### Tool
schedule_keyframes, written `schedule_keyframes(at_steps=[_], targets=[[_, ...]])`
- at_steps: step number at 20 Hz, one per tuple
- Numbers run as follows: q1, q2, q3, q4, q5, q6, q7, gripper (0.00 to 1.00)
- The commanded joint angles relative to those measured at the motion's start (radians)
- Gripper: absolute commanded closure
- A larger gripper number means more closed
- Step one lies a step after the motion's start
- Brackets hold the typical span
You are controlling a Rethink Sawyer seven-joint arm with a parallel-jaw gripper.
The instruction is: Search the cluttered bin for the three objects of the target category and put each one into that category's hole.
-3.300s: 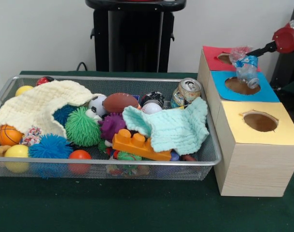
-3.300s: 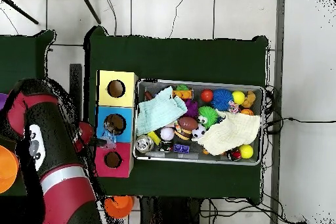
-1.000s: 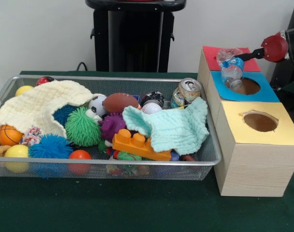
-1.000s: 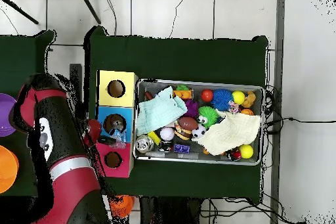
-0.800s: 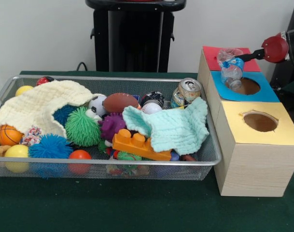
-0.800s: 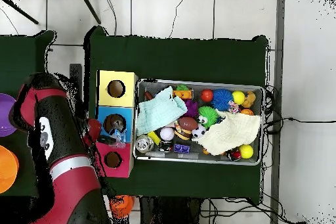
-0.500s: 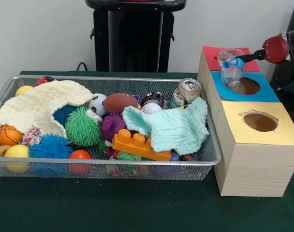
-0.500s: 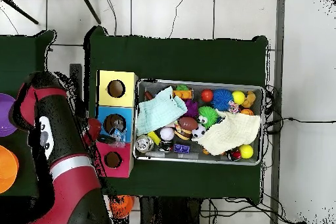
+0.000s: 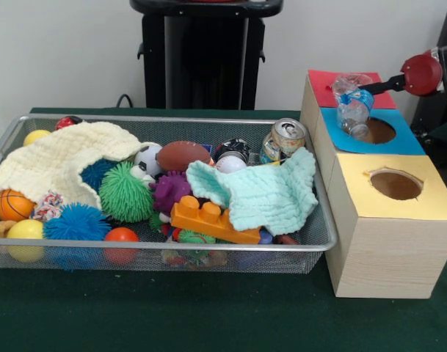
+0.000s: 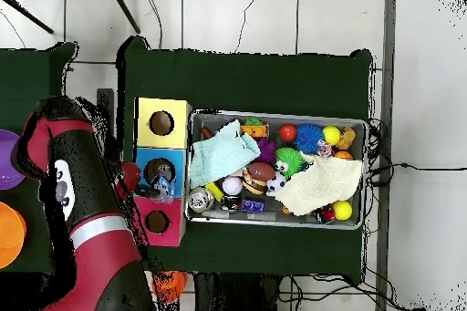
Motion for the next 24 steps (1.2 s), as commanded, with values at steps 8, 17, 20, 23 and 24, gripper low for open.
schedule_keyframes(at_steps=[8, 17, 20, 23, 24], targets=[[-0.039, 0.04, 0.075, -0.049, -0.047, 0.07, -0.374, 1.0], [-0.04, 0.097, 0.086, -0.147, -0.09, 0.156, -0.502, 1.0], [-0.033, 0.133, 0.088, -0.221, -0.119, 0.179, -0.546, 1.0], [-0.029, 0.148, 0.083, -0.266, -0.138, 0.187, -0.569, 1.0], [-0.033, 0.143, 0.077, -0.27, -0.144, 0.185, -0.579, 1.0]])
